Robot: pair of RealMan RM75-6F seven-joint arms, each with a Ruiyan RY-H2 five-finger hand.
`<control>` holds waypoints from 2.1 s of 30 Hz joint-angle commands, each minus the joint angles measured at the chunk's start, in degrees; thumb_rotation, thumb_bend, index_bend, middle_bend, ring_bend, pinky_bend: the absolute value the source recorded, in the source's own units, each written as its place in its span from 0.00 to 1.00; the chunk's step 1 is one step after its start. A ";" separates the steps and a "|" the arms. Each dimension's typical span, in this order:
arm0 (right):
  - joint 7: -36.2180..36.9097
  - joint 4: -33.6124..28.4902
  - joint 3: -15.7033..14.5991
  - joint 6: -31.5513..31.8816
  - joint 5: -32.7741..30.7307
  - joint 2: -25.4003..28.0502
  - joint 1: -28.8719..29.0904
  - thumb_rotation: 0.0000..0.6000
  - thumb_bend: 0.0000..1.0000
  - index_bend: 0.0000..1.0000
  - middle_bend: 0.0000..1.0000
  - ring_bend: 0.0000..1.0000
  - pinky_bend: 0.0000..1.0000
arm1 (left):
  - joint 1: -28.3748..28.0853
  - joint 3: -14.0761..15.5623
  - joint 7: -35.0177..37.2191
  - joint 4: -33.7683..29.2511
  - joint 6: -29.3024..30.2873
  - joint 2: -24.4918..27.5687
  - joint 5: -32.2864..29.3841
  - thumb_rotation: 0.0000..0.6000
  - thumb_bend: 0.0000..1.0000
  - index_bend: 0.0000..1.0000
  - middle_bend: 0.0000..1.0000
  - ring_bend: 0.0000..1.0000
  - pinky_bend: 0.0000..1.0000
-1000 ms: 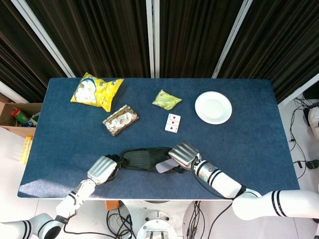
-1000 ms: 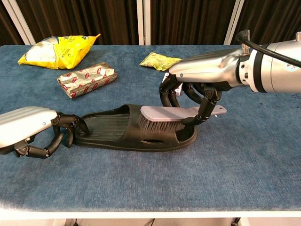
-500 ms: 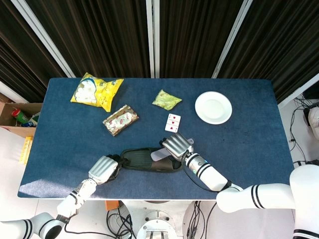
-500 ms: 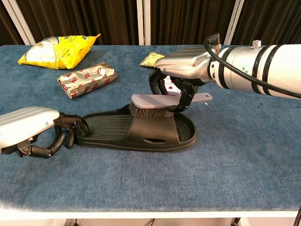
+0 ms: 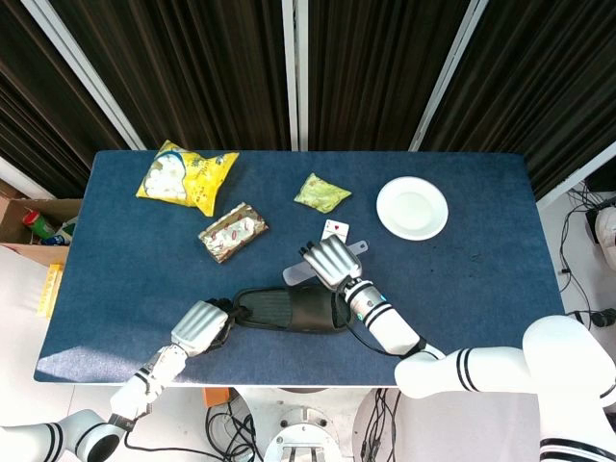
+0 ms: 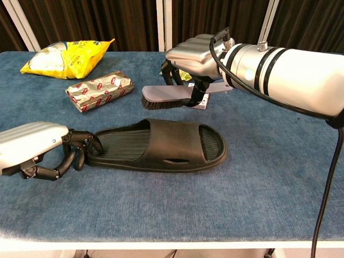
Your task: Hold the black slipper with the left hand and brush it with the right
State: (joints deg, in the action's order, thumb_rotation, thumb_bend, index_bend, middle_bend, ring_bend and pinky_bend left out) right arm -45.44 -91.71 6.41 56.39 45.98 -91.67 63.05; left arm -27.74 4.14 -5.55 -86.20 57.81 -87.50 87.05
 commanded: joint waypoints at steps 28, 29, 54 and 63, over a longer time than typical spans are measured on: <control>3.48 -20.03 -7.34 -7.78 -11.47 16.58 4.40 1.00 0.63 1.00 0.75 0.67 0.75 | -0.32 0.12 -0.97 0.22 -0.38 -0.74 -0.91 1.00 0.77 0.29 0.33 0.26 0.39; 3.41 -19.57 -7.37 -7.17 -11.24 15.93 4.38 1.00 0.63 1.00 0.75 0.67 0.75 | -0.32 0.15 -0.99 0.23 -0.39 -0.75 -0.91 1.00 0.77 0.29 0.33 0.26 0.39; -0.98 3.20 -1.36 9.07 -2.13 -5.00 2.43 1.00 0.61 1.00 0.75 0.67 0.76 | -0.20 0.24 0.99 1.06 0.77 -0.60 -0.03 1.00 0.77 0.29 0.33 0.26 0.39; 1.19 -10.68 -4.80 15.18 4.45 6.73 -5.31 1.00 0.61 1.00 0.75 0.67 0.76 | 0.72 -0.21 2.12 1.92 6.72 -0.88 4.14 1.00 0.72 0.30 0.26 0.26 0.38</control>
State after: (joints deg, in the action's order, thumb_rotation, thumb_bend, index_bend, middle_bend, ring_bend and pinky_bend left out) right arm -45.45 -97.47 3.47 68.99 47.80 -89.58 61.09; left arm -27.60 4.17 -3.93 -84.59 62.19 -88.28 89.68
